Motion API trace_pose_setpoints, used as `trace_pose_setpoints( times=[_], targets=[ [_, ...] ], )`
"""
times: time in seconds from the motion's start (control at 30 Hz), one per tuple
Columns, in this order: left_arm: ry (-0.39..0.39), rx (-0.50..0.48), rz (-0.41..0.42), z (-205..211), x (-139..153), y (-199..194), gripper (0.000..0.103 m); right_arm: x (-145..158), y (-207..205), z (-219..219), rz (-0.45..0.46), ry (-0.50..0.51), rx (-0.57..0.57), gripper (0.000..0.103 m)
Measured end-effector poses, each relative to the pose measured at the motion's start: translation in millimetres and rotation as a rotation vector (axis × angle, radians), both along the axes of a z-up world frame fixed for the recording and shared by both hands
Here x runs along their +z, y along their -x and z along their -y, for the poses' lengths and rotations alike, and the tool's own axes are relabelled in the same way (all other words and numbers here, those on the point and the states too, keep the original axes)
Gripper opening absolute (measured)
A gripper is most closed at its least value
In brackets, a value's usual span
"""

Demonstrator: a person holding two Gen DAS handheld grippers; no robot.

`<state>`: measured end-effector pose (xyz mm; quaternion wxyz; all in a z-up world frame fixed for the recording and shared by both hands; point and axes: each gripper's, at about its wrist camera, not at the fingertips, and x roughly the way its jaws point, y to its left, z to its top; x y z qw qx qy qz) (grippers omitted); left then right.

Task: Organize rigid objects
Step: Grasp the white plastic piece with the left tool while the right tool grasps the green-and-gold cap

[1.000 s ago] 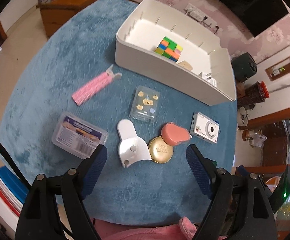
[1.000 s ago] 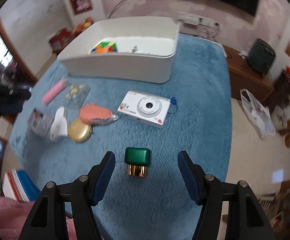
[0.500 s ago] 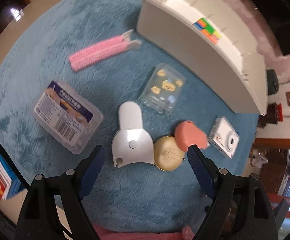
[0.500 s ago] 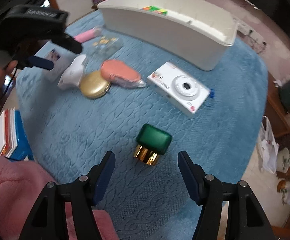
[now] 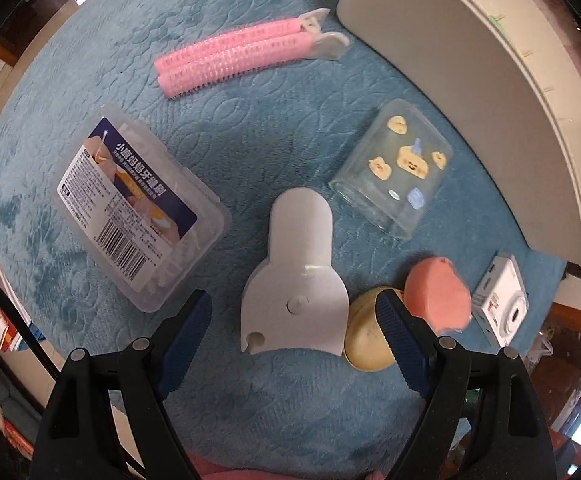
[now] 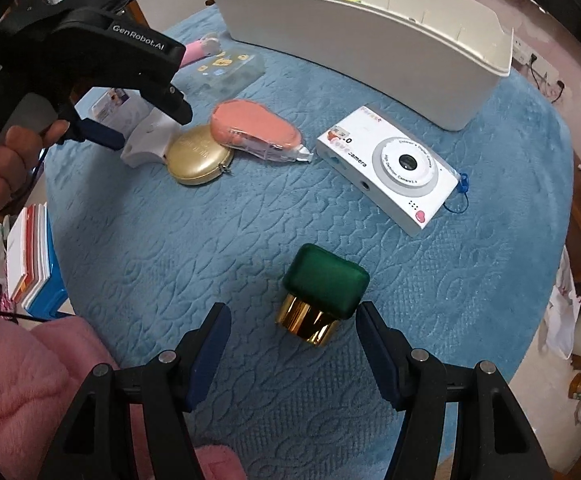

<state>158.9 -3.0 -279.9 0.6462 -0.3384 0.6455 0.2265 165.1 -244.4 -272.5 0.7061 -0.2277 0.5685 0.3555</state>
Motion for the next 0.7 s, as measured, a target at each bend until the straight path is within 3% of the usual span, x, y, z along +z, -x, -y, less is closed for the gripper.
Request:
trace_pose_setpoints(
  times=[0.3,0.7],
  targets=[
    [-0.004,0.049,-0.079,-9,-16,-7,0.084,-11,-1,-3,-0.026,0.036,0.008,0.065],
    [-0.042,0.043,-0.117,-4,-23,-37,0.073,-18,-6,-8,-0.026,0.066,-0.025,0.049]
  ],
)
